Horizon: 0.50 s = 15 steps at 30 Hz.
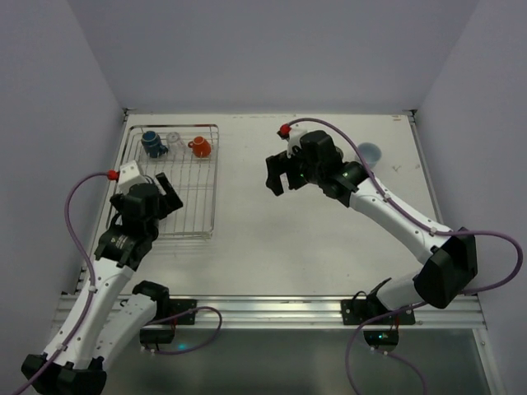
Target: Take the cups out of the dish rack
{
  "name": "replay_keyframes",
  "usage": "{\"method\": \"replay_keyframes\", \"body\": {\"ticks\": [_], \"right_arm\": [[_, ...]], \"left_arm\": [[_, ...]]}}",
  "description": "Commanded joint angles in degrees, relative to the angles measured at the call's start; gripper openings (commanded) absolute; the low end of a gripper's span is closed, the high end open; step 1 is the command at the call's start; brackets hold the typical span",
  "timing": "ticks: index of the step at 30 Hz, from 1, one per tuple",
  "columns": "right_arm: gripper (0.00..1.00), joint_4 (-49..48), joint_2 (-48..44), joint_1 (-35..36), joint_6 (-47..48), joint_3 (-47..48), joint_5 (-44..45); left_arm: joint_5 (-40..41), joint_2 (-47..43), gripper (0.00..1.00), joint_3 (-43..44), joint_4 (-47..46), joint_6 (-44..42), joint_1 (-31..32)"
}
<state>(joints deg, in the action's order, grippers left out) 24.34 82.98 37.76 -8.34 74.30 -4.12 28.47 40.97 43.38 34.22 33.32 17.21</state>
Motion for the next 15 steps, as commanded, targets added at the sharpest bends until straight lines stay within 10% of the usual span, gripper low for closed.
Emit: {"method": "replay_keyframes", "body": {"ticks": [1, 15], "right_arm": [[0.93, -5.8, -1.2, -0.1, -1.5, -2.2, -3.3], [0.92, -5.8, -1.0, -0.1, -2.2, -1.5, -9.1]], "left_arm": [[6.1, -2.4, 1.0, 1.0, 2.6, 3.3, -4.0], [1.4, 9.2, 1.0, 1.0, -1.1, -0.4, -19.9]]}}
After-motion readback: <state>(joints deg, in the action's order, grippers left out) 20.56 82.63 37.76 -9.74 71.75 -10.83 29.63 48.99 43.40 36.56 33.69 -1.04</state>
